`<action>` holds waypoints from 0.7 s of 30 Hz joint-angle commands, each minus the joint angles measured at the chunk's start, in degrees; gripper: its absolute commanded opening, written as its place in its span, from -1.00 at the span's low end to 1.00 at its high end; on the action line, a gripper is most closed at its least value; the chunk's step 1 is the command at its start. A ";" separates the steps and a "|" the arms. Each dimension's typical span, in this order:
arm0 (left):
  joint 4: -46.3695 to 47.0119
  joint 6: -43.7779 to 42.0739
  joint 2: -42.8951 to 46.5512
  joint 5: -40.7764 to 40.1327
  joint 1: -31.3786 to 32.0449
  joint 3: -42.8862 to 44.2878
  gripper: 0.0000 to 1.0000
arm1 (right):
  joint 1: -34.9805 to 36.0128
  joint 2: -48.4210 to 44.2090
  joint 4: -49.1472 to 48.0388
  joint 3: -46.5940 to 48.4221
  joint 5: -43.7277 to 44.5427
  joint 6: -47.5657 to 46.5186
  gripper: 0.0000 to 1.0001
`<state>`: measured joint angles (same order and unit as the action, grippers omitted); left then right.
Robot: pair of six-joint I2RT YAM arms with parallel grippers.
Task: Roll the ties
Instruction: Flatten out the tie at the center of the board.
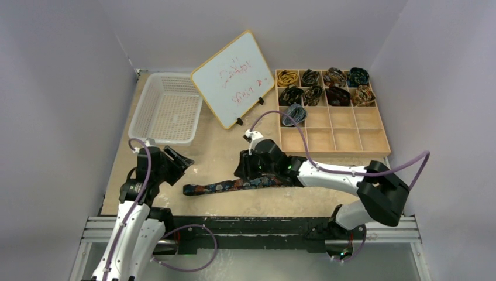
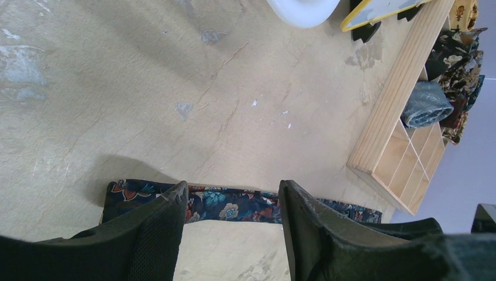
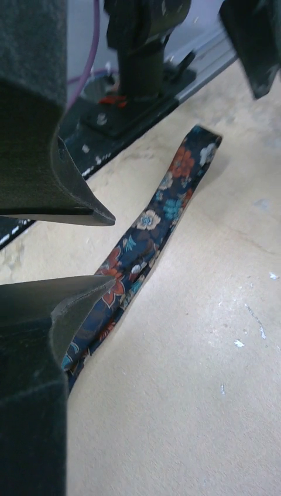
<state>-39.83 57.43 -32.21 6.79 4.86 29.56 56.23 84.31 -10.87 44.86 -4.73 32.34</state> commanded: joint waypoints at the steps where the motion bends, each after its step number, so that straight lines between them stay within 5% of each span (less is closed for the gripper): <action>1: 1.59 -1.75 -0.61 0.58 -0.38 2.43 0.13 | 0.02 -2.02 -2.51 -2.37 2.50 12.63 -0.23; 21: 2.73 -2.15 -1.68 1.60 -0.38 0.58 0.13 | -0.86 5.66 5.34 -7.61 10.09 23.26 -0.52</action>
<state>-39.79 56.36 -33.34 7.31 4.86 29.78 56.10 90.70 -9.69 40.01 0.45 52.16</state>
